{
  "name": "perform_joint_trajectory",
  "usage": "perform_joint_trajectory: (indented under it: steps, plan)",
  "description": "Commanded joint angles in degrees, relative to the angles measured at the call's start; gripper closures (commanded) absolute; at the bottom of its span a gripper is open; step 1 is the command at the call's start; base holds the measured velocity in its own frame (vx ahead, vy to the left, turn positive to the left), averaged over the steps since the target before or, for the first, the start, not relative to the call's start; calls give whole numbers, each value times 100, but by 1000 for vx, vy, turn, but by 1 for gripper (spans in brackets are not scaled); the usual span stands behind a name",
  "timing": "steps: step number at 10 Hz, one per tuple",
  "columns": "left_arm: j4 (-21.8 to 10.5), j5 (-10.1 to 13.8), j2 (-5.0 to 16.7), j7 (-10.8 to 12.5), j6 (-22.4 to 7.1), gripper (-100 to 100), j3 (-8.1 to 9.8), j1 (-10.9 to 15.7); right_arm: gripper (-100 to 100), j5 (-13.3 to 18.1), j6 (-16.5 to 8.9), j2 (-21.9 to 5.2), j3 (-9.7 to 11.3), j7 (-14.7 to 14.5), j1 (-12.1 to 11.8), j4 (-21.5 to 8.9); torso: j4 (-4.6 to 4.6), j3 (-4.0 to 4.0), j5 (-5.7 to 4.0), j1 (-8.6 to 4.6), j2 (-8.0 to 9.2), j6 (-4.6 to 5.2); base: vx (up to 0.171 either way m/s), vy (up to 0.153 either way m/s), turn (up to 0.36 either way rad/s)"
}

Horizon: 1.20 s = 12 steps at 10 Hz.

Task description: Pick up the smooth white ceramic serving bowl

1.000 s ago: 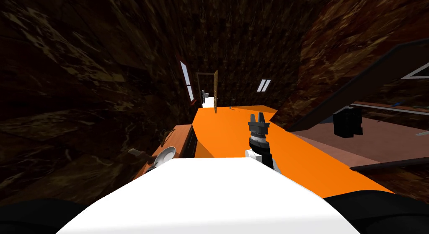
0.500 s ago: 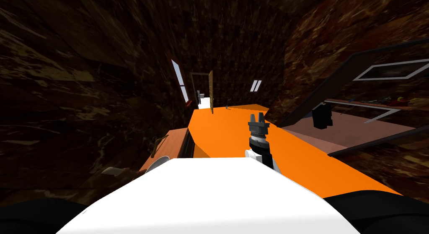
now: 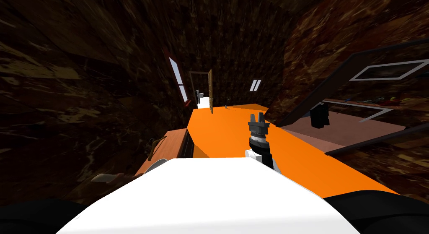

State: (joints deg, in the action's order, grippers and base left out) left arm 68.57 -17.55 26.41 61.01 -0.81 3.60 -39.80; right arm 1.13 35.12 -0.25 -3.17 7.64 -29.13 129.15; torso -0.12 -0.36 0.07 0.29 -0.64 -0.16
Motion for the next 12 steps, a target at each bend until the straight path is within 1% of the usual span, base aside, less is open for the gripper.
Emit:
perform_joint_trajectory:
  steps: [1,4,5,6,10,11,12]
  plan:
    - [-153,50,-72,-160,35,-100,41,167,0,0,0,0,0,0,0,0,0,0,0,0,0,0,-11,17,24]
    - [-459,150,-215,-479,104,-100,122,502,0,0,0,0,0,0,0,0,3,7,3,12,12,0,-28,31,24]
    - [-415,119,-198,-407,116,-100,120,428,0,0,0,0,0,0,0,0,3,7,3,11,13,0,-12,10,1]
    - [-427,123,-203,-432,120,100,123,441,0,0,0,0,0,0,0,0,2,6,1,5,9,0,0,0,0]
    - [-429,118,-200,-436,115,100,119,437,0,0,0,0,0,0,0,0,4,6,-2,-3,7,-3,0,0,0]
    - [-430,118,-201,-437,115,0,118,437,0,0,0,0,0,0,0,0,5,6,-3,-4,8,-3,0,0,0]
    - [-255,83,-120,-266,58,100,68,279,0,0,0,0,0,0,0,0,5,7,-4,-5,8,-3,19,-17,-30]
